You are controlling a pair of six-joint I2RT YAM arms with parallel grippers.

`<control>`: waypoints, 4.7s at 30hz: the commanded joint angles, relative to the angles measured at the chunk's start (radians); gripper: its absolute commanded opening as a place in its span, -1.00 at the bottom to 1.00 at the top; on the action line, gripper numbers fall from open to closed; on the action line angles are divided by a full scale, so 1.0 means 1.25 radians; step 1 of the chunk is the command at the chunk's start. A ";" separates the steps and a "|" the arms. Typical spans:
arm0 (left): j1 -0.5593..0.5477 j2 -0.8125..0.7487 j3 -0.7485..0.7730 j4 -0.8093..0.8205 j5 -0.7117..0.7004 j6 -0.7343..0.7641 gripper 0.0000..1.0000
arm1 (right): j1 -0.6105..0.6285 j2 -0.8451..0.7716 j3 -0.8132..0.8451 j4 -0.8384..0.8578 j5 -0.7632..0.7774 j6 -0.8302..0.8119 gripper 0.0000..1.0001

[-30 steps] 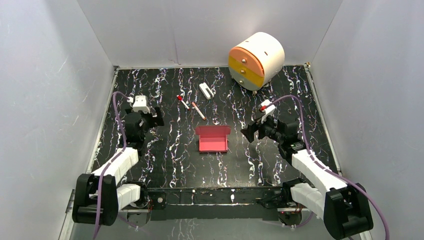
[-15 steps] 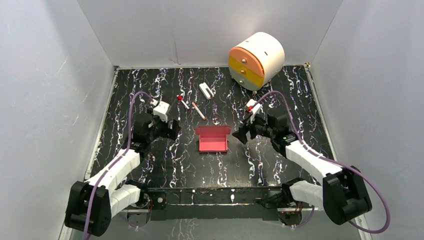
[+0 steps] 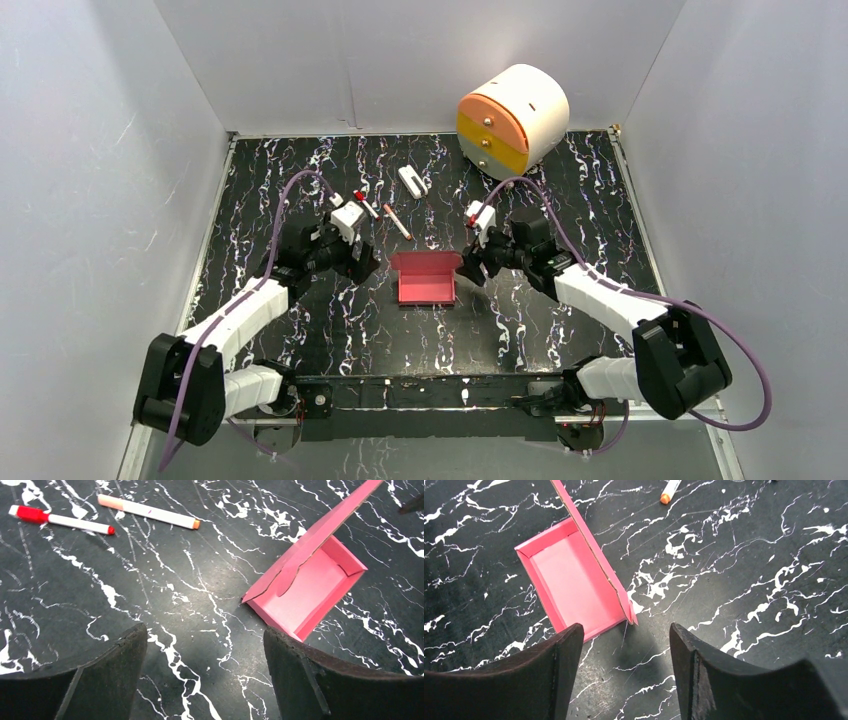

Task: Fold the paper box

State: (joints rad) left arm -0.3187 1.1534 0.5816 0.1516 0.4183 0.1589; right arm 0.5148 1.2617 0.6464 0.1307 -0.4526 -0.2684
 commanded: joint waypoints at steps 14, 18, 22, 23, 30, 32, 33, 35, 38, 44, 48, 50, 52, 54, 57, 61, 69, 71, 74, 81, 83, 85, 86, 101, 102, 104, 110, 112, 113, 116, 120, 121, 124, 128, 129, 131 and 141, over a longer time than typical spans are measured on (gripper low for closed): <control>-0.032 0.091 0.097 -0.076 0.098 0.048 0.48 | 0.038 0.047 0.079 -0.025 0.019 -0.055 0.18; -0.034 0.095 0.093 -0.077 0.100 0.055 0.46 | 0.042 0.045 0.076 -0.021 0.022 -0.058 0.18; -0.035 0.107 0.102 -0.081 0.102 0.058 0.45 | 0.043 0.065 0.082 -0.024 0.027 -0.061 0.17; -0.035 0.109 0.104 -0.084 0.103 0.059 0.44 | 0.043 0.070 0.085 -0.027 0.027 -0.061 0.17; -0.038 0.117 0.114 -0.089 0.104 0.062 0.40 | 0.051 0.057 0.082 -0.027 0.033 -0.064 0.15; -0.039 0.125 0.122 -0.101 0.102 0.064 0.40 | 0.053 0.061 0.083 -0.027 0.033 -0.065 0.14; -0.039 0.129 0.128 -0.114 0.101 0.071 0.40 | 0.052 0.064 0.087 -0.031 0.033 -0.066 0.14; -0.040 0.135 0.140 -0.143 0.098 0.086 0.40 | 0.053 0.071 0.090 -0.033 0.035 -0.069 0.13; -0.043 0.142 0.154 -0.161 0.098 0.098 0.40 | 0.056 0.075 0.095 -0.037 0.035 -0.072 0.13; -0.049 0.164 0.173 -0.168 0.103 0.109 0.37 | 0.061 0.078 0.099 -0.049 0.043 -0.081 0.07; -0.055 0.194 0.202 -0.175 0.103 0.122 0.33 | 0.061 0.078 0.099 -0.059 0.056 -0.089 -0.09; -0.060 0.211 0.217 -0.180 0.109 0.127 0.31 | 0.061 0.078 0.100 -0.065 0.058 -0.091 -0.18; -0.064 0.227 0.229 -0.181 0.115 0.132 0.29 | 0.061 0.077 0.099 -0.070 0.054 -0.094 -0.29; -0.068 0.242 0.237 -0.185 0.119 0.139 0.27 | 0.061 0.078 0.099 -0.071 0.050 -0.096 -0.34; -0.071 0.262 0.249 -0.193 0.120 0.146 0.23 | 0.062 0.083 0.101 -0.070 0.047 -0.099 -0.38; -0.074 0.278 0.260 -0.197 0.130 0.151 0.15 | 0.063 0.098 0.107 -0.070 0.049 -0.103 -0.39; -0.079 0.298 0.269 -0.199 0.145 0.166 -0.12 | 0.071 0.122 0.121 -0.079 0.053 -0.107 -0.43; -0.080 0.301 0.272 -0.199 0.147 0.168 -0.21 | 0.073 0.123 0.121 -0.081 0.056 -0.107 -0.43; -0.081 0.299 0.270 -0.200 0.149 0.169 -0.27 | 0.074 0.111 0.116 -0.078 0.056 -0.106 -0.44; -0.083 0.299 0.262 -0.200 0.132 0.175 -0.28 | 0.074 0.074 0.095 -0.055 0.059 -0.103 -0.44; -0.083 0.305 0.263 -0.198 0.134 0.176 -0.30 | 0.075 0.076 0.094 -0.052 0.062 -0.103 -0.44; -0.083 0.308 0.266 -0.199 0.137 0.175 -0.33 | 0.075 0.079 0.098 -0.057 0.064 -0.103 -0.44; -0.082 0.309 0.266 -0.200 0.139 0.175 -0.35 | 0.075 0.080 0.100 -0.059 0.067 -0.103 -0.44; -0.084 0.328 0.281 -0.200 0.166 0.173 -0.54 | 0.076 0.095 0.105 -0.066 0.060 -0.110 -0.57; -0.084 0.328 0.281 -0.200 0.169 0.172 -0.56 | 0.076 0.095 0.105 -0.066 0.060 -0.110 -0.60; -0.084 0.329 0.282 -0.198 0.178 0.173 -0.58 | 0.077 0.095 0.104 -0.066 0.059 -0.112 -0.73; -0.088 0.334 0.290 -0.194 0.209 0.166 -0.66 | 0.084 0.105 0.105 -0.069 0.065 -0.117 -0.95; -0.090 0.337 0.291 -0.193 0.213 0.162 -0.70 | 0.088 0.110 0.106 -0.069 0.068 -0.118 -0.99; -0.091 0.338 0.291 -0.192 0.216 0.161 -0.73 | 0.088 0.112 0.107 -0.069 0.071 -0.118 -1.00; -0.094 0.338 0.291 -0.192 0.220 0.160 -0.81 | 0.091 0.115 0.112 -0.073 0.077 -0.117 -1.00; -0.106 0.335 0.289 -0.190 0.200 0.142 -0.94 | 0.096 0.110 0.114 -0.071 0.091 -0.112 -1.00; -0.110 0.333 0.288 -0.188 0.189 0.133 -0.96 | 0.096 0.109 0.113 -0.069 0.095 -0.110 -1.00; -0.122 0.321 0.275 -0.169 0.151 0.089 -1.00 | 0.101 0.106 0.110 -0.061 0.127 -0.099 -1.00; -0.149 0.300 0.255 -0.145 0.057 0.036 -1.00 | 0.107 0.097 0.097 -0.040 0.167 -0.083 -1.00; -0.156 0.296 0.248 -0.139 0.034 0.019 -1.00 | 0.108 0.096 0.097 -0.038 0.179 -0.078 -1.00; -0.171 0.287 0.235 -0.126 -0.011 -0.020 -1.00 | 0.113 0.091 0.098 -0.036 0.200 -0.069 -1.00; -0.205 0.174 0.208 -0.116 -0.205 -0.021 -0.97 | 0.131 0.049 0.072 -0.033 0.236 -0.079 -1.00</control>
State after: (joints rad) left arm -0.5751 1.5024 0.8433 0.0189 0.2825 0.0937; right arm 0.6750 1.3727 0.7471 0.0620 -0.1848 -0.3588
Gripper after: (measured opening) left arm 0.007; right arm 0.065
